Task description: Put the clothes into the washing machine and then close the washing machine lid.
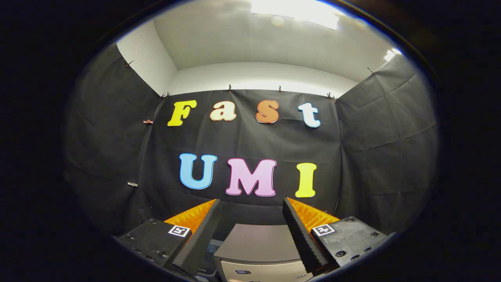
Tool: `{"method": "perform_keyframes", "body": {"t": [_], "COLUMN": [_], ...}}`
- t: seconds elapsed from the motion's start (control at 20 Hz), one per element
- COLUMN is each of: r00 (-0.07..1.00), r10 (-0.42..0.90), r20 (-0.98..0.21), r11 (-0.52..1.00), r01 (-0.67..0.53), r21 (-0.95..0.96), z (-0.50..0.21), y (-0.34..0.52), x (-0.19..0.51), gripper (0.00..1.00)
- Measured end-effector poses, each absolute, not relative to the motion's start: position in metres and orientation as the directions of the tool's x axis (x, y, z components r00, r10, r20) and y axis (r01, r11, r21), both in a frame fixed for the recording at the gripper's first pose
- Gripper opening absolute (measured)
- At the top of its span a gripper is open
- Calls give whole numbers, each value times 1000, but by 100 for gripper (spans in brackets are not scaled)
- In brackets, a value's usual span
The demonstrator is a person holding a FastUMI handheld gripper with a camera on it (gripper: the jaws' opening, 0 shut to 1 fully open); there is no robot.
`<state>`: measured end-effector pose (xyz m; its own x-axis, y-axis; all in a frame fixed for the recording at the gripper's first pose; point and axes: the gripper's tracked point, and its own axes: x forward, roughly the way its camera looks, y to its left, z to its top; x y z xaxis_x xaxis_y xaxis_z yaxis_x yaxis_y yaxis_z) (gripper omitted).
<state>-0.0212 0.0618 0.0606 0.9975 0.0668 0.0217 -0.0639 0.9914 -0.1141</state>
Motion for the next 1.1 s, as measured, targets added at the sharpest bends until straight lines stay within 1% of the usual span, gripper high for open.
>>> {"method": "perform_keyframes", "body": {"t": [0.3,1.1], "r00": [998,998], "r10": [57,52], "r20": [12,29], "r11": [993,993], "r01": [-55,-48], "r21": [-102,-109], "z": [59,65], "y": [56,57], "x": [-20,-28], "gripper": [97,97]}}
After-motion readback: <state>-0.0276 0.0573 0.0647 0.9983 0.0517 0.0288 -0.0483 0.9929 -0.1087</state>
